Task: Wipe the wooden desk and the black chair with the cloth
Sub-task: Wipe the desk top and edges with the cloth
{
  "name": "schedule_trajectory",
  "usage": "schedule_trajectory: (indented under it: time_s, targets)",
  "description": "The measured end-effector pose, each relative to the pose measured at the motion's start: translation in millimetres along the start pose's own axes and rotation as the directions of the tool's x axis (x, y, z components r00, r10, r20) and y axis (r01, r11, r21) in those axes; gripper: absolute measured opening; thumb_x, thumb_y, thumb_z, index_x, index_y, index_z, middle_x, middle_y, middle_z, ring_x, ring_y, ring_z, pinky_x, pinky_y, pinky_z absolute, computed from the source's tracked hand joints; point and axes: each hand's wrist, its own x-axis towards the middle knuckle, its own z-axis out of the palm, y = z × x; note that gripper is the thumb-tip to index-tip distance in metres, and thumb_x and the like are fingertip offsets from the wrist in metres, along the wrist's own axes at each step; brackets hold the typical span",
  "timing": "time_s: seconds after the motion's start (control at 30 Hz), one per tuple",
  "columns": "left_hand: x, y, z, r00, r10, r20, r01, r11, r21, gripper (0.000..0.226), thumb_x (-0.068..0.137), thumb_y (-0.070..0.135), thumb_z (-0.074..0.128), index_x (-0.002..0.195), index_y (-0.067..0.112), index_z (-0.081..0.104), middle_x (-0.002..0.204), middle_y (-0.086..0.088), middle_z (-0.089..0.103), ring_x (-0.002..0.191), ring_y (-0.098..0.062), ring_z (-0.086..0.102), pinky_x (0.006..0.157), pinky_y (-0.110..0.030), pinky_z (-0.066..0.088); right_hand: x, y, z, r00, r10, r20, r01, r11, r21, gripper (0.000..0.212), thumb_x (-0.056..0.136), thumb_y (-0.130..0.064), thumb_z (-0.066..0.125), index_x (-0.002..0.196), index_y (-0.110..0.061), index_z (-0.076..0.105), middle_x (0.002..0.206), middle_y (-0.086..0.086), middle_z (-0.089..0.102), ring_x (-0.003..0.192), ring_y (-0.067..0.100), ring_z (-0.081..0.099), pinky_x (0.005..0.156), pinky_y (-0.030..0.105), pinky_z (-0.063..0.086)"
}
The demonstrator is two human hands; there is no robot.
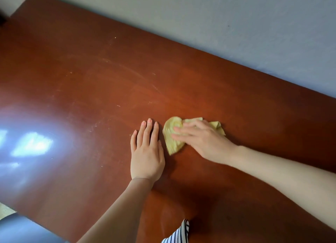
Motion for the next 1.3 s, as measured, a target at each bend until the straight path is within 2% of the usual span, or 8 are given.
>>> schedule_trajectory:
  time_s: [0.17, 0.3, 0.43, 0.57, 0.73, 0.87, 1.03, 1.3]
  targets:
    - [0, 1, -1, 1.000, 0.004, 0.001, -0.004, 1.000, 0.012, 0.052, 0.095, 0.024, 0.024, 0.139, 0.007, 0.045, 0.146, -0.012, 0.042, 0.139, -0.029, 0.034, 0.114, -0.045, 0.020, -54, -10, 7, 0.980, -0.182, 0.083, 0.186, 0.982, -0.038, 0.044, 0.083, -0.004, 0.057, 0.120, -0.024, 0.065, 0.127, -0.007, 0.061, 0.105, 0.020, 0.059, 0.089, 0.036, 0.048]
    - [-1, 2, -2, 1.000, 0.000, 0.008, 0.000, 1.000, 0.014, 0.052, 0.096, 0.026, 0.022, 0.140, 0.008, 0.044, 0.147, -0.011, 0.041, 0.139, -0.029, 0.033, 0.115, -0.044, 0.017, -51, 6, -2, 0.980, -0.188, 0.064, 0.192, 0.979, -0.068, 0.042, 0.086, -0.003, 0.052, 0.120, -0.024, 0.066, 0.127, -0.006, 0.061, 0.106, 0.021, 0.059, 0.090, 0.036, 0.049]
    - [-2, 3, -3, 1.000, -0.002, 0.006, 0.002, 1.000, 0.005, 0.052, 0.097, 0.025, 0.023, 0.140, 0.007, 0.044, 0.147, -0.012, 0.042, 0.139, -0.030, 0.033, 0.114, -0.045, 0.018, -18, 37, -22, 0.998, 0.027, -0.053, -0.031, 0.996, -0.085, 0.039, 0.080, 0.003, 0.068, 0.114, -0.017, 0.069, 0.122, 0.001, 0.064, 0.095, 0.030, 0.061, 0.076, 0.047, 0.052]
    - [-1, 4, -3, 1.000, 0.000, 0.009, 0.000, 1.000, 0.015, 0.051, 0.096, 0.024, 0.024, 0.140, 0.007, 0.044, 0.146, -0.012, 0.042, 0.139, -0.030, 0.034, 0.114, -0.046, 0.016, 29, 70, -46, 0.952, 0.270, -0.144, -0.278, 0.960, -0.042, 0.036, 0.088, -0.002, 0.060, 0.120, -0.017, 0.065, 0.128, 0.003, 0.060, 0.091, 0.030, 0.051, 0.085, 0.048, 0.046]
    - [0, 4, -5, 1.000, -0.005, 0.012, 0.005, 1.000, 0.004, 0.051, 0.096, 0.024, 0.024, 0.140, 0.007, 0.044, 0.146, -0.011, 0.042, 0.139, -0.029, 0.033, 0.114, -0.046, 0.017, 93, 96, -50, 0.794, 0.539, -0.282, -0.563, 0.827, -0.002, 0.038, 0.095, -0.010, 0.051, 0.129, -0.023, 0.058, 0.135, -0.004, 0.054, 0.107, 0.028, 0.044, 0.093, 0.035, 0.038]
    - [0, 5, -6, 1.000, -0.003, 0.005, 0.003, 1.000, 0.004, 0.050, 0.095, 0.023, 0.025, 0.138, 0.007, 0.046, 0.145, -0.012, 0.043, 0.138, -0.030, 0.036, 0.113, -0.048, 0.017, 130, 83, -35, 0.647, 0.684, -0.338, -0.710, 0.702, 0.062, 0.041, 0.095, -0.006, 0.046, 0.129, -0.028, 0.057, 0.134, -0.007, 0.054, 0.111, 0.025, 0.042, 0.089, 0.034, 0.035]
    - [0, 4, -6, 1.000, -0.004, 0.005, 0.004, 1.000, -0.015, 0.050, 0.095, 0.023, 0.026, 0.139, 0.007, 0.045, 0.146, -0.012, 0.042, 0.139, -0.029, 0.034, 0.114, -0.047, 0.018, 114, 39, -9, 0.838, 0.460, -0.293, -0.491, 0.870, -0.040, 0.039, 0.095, -0.012, 0.047, 0.128, -0.029, 0.057, 0.137, -0.007, 0.052, 0.109, 0.024, 0.043, 0.085, 0.033, 0.033]
    - [-2, 1, -2, 1.000, -0.008, -0.025, 0.006, 0.995, -0.103, 0.049, 0.097, 0.021, 0.024, 0.138, 0.007, 0.044, 0.150, -0.009, 0.037, 0.142, -0.025, 0.027, 0.118, -0.038, 0.007, 37, -19, 13, 0.940, 0.242, -0.241, -0.265, 0.962, -0.068, 0.035, 0.085, -0.009, 0.061, 0.118, -0.019, 0.066, 0.122, -0.001, 0.064, 0.093, 0.025, 0.054, 0.080, 0.041, 0.046]
